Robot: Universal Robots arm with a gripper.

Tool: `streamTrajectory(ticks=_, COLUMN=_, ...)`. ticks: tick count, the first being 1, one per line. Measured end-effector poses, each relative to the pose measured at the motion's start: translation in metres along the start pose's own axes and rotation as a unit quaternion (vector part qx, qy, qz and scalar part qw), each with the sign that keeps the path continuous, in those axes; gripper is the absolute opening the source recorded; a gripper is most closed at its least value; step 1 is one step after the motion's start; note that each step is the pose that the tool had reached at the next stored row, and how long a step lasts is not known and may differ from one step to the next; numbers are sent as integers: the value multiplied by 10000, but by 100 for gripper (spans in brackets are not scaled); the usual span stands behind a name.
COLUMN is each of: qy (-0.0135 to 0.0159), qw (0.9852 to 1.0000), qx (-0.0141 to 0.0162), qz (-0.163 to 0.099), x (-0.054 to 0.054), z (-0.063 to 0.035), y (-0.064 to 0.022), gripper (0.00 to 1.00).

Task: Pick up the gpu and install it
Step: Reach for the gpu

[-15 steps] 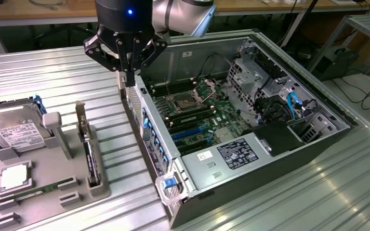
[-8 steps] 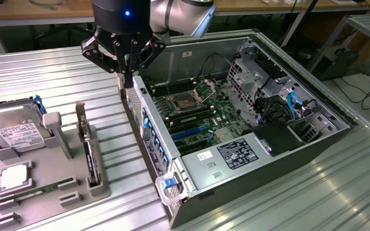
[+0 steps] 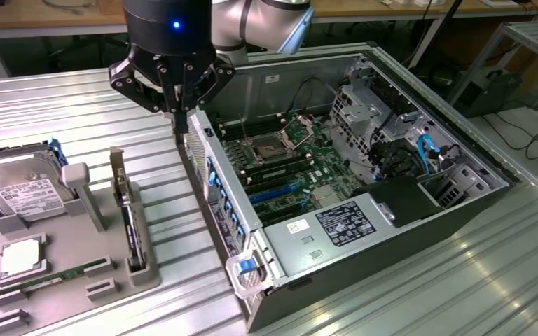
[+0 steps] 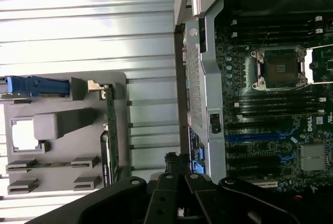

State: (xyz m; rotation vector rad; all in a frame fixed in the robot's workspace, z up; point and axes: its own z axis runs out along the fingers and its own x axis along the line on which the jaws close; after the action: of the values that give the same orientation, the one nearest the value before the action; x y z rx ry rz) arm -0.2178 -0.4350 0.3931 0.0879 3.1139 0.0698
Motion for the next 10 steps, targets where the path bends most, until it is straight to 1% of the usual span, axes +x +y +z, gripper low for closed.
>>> streamTrajectory(ticks=10, qy=1, qw=10000, qx=-5, qz=-22, x=148, z=-7, y=-69, gripper=11)
